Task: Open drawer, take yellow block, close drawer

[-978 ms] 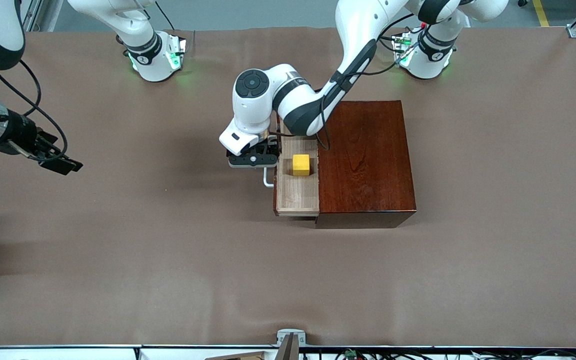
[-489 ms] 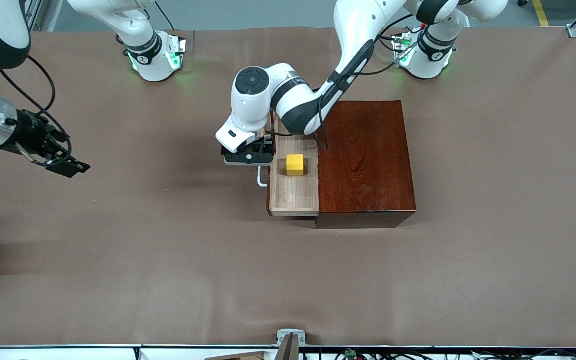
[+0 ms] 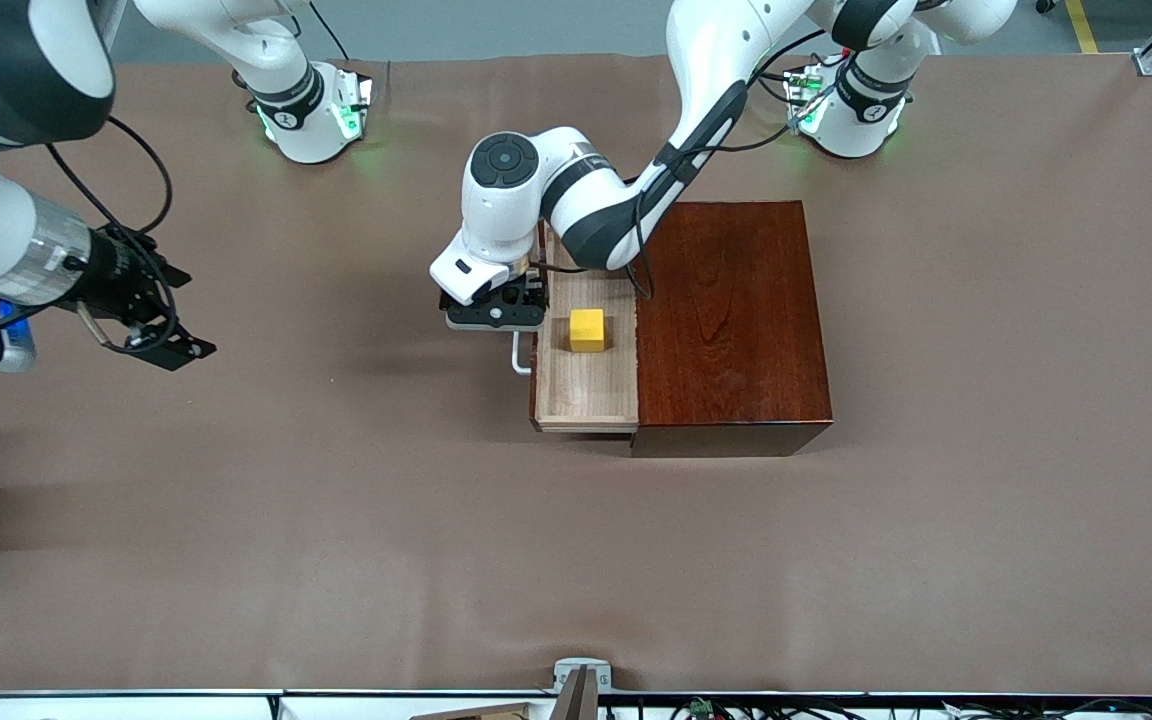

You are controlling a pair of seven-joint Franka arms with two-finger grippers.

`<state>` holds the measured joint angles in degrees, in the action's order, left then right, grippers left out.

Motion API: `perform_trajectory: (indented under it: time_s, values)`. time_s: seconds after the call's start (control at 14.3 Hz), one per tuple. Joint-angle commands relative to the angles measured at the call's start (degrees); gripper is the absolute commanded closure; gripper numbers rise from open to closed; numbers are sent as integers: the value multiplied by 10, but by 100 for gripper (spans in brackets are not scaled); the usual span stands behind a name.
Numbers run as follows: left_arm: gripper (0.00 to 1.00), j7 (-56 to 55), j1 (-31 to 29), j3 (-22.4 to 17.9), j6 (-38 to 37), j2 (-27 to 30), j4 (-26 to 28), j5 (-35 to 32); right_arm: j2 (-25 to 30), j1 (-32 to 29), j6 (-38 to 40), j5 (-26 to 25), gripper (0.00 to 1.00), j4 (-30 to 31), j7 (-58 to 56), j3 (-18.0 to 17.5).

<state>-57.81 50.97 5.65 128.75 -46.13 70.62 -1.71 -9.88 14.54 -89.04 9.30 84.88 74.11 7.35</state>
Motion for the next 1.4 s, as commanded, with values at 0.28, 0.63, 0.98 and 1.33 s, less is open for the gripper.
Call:
perform_trajectory:
  time_s: [0.28,0.63,0.98,1.33]
  values:
    - [0,-24,-5,2,-26,14,-15,21,-6,-37,-16,42,0,-6,31,9]
    - [0,-23,-10,-12,-84,41,-15,15,-6,-101,-15,55,0,-6,-4,8]
    - [0,-21,-32,-25,-167,139,-14,24,-5,-107,-14,55,0,-6,-5,7]
    - [0,-12,-93,-28,-247,227,-3,40,-5,-66,-16,54,0,-7,29,5]
